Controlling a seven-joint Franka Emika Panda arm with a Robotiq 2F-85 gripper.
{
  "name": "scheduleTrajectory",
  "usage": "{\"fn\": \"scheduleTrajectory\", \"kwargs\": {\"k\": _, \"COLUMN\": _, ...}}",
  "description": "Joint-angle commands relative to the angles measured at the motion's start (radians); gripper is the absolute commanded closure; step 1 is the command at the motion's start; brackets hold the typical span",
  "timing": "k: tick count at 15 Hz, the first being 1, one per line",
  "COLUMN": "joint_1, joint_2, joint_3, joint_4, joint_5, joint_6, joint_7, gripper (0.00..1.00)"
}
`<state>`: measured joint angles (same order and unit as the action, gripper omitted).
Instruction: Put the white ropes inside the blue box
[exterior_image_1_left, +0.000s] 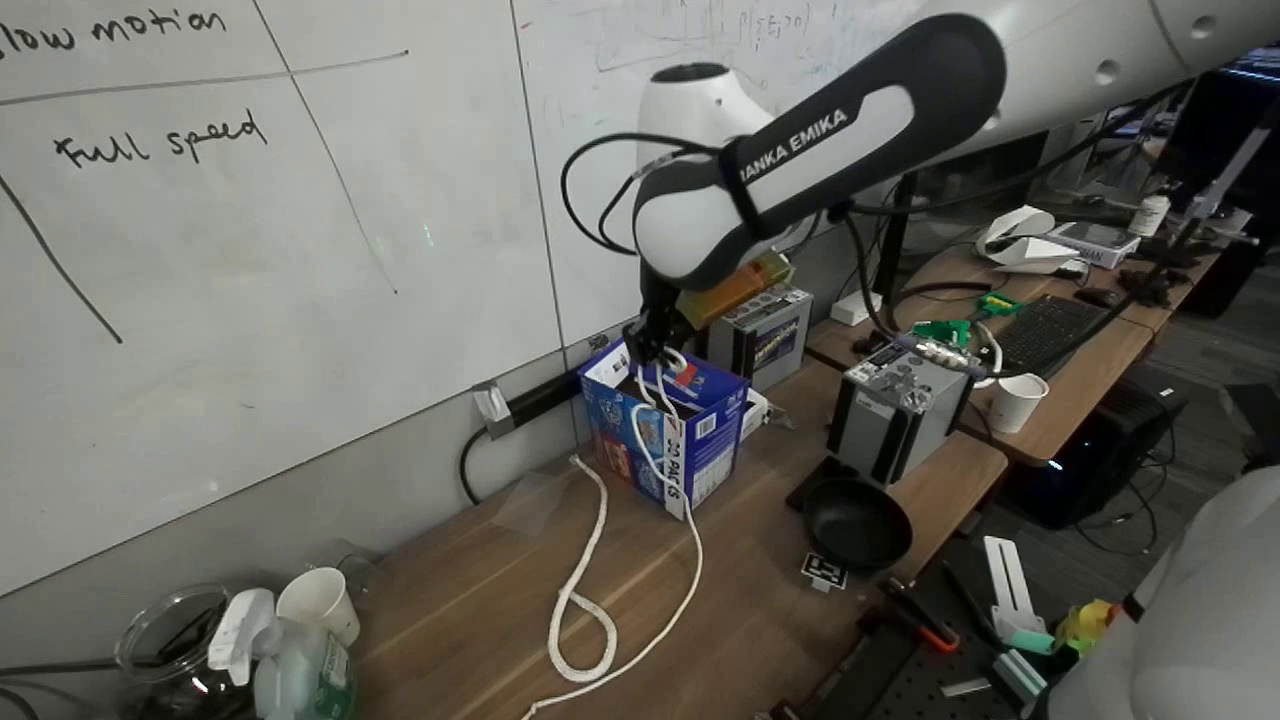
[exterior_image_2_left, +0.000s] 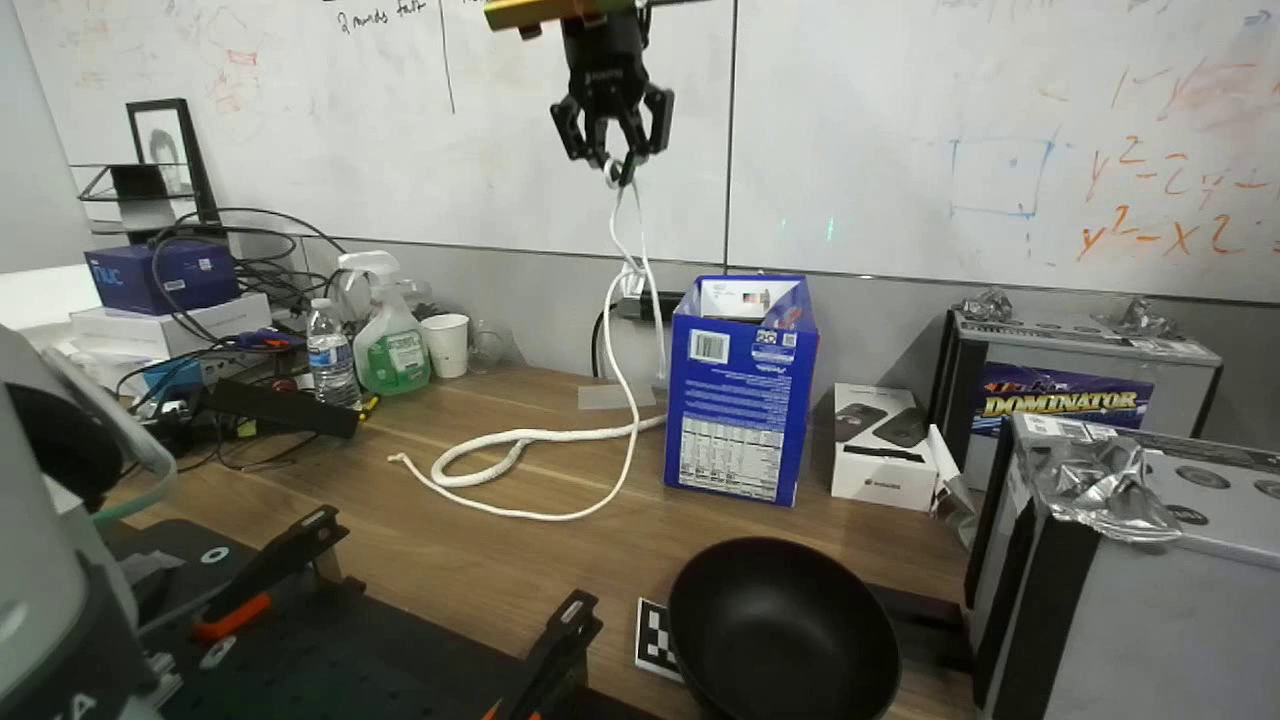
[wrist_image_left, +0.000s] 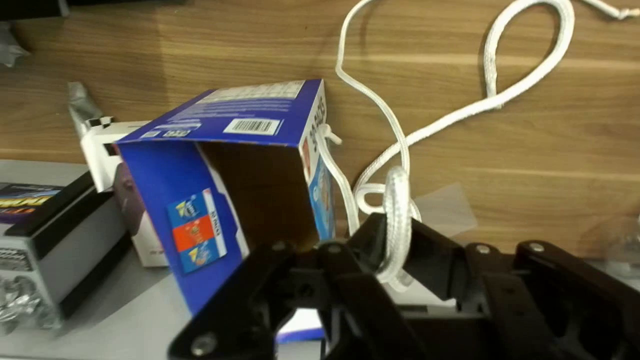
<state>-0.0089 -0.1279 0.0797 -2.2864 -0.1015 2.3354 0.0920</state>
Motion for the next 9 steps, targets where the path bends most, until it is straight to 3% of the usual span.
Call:
{"fn": "scheduleTrajectory", "kwargs": {"k": 1, "joint_1": -0.008, "joint_2": -0.076, "joint_3": -0.001, "joint_4": 0.078, "joint_5": -0.065, "joint_6": -0.067, "joint_7": 0.147, "gripper": 0.97}}
{"fn": "scheduleTrajectory", "kwargs": {"k": 9, "joint_1": -0.079, "joint_2": -0.035, "joint_3": 0.005, "joint_4": 0.232, "joint_5": -0.307, "joint_6": -0.133, "joint_7": 0.428, "gripper": 0.97}}
